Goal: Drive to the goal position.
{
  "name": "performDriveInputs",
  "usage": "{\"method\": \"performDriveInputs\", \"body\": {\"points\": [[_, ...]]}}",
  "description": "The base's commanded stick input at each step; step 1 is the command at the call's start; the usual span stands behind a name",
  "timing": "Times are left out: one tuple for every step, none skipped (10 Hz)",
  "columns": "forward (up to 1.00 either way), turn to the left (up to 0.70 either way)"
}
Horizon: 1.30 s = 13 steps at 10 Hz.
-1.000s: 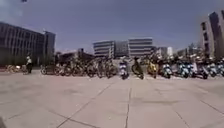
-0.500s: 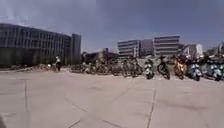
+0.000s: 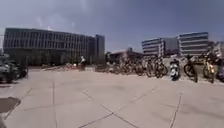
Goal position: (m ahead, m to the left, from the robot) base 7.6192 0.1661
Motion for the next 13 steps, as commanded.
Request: {"method": "performDriveInputs", "body": {"points": [[0.7,0.35],[0.7,0.35],[0.7,0.35],[0.7,0.34],[0.7,0.21],[0.7,0.17],[0.7,0.14],[0.7,0.12],[0.7,0.12],[0.7,0.12],[0.7,0.12],[0.7,0.12],[0.7,0.13]]}}
